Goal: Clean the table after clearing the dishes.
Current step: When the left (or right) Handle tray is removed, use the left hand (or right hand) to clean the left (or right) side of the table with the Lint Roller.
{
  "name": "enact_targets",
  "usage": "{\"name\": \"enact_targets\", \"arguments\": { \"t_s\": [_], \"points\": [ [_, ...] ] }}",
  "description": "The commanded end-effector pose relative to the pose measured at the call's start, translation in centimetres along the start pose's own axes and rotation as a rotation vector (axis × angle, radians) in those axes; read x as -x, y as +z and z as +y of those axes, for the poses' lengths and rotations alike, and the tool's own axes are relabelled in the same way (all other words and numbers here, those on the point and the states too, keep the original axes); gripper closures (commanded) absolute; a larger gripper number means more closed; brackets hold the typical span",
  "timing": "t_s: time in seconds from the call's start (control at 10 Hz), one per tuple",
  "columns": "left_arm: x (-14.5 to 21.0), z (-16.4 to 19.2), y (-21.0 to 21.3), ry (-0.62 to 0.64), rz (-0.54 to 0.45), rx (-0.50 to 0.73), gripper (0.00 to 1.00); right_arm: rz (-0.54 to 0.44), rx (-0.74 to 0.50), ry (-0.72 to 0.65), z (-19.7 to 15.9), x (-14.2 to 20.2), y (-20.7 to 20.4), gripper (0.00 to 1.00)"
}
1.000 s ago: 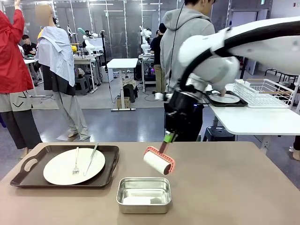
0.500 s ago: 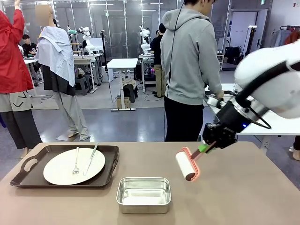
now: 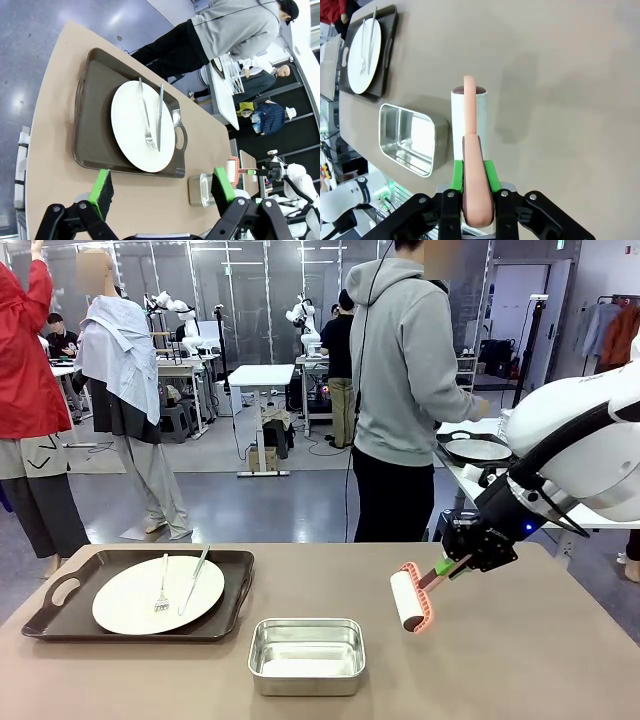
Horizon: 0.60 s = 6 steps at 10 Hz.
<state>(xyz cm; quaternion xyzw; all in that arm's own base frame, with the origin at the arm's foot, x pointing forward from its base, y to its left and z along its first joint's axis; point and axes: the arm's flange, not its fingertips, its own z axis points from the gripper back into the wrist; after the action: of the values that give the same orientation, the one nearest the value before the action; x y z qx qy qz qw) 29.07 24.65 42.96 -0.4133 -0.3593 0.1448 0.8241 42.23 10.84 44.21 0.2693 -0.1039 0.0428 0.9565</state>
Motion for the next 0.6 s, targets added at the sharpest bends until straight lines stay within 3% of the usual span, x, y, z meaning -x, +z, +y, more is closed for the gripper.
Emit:
{"name": "enact_targets", "arguments": {
  "t_s": [0.0,0.1,0.2,0.5],
  "points": [
    [-0.1,0.2,0.3,-0.009,0.000,0.017,0.00,0.006,-0.001,0.016,0.6,0.2,0.7,1.00],
    [-0.1,0.2,0.3,-0.009,0.000,0.017,0.00,0.006,-0.001,0.016,0.6,0.2,0.7,1.00],
    [-0.1,0.2,0.3,-0.009,0.000,0.017,0.00,-0.001,-0.001,0.009,0.3,0.1,0.3,0.79],
    [-0.1,0.2,0.3,-0.009,0.000,0.017,0.00,0.010,-0.034,-0.155,1.0,-3.6,-4.5,0.79]
  ]
}}
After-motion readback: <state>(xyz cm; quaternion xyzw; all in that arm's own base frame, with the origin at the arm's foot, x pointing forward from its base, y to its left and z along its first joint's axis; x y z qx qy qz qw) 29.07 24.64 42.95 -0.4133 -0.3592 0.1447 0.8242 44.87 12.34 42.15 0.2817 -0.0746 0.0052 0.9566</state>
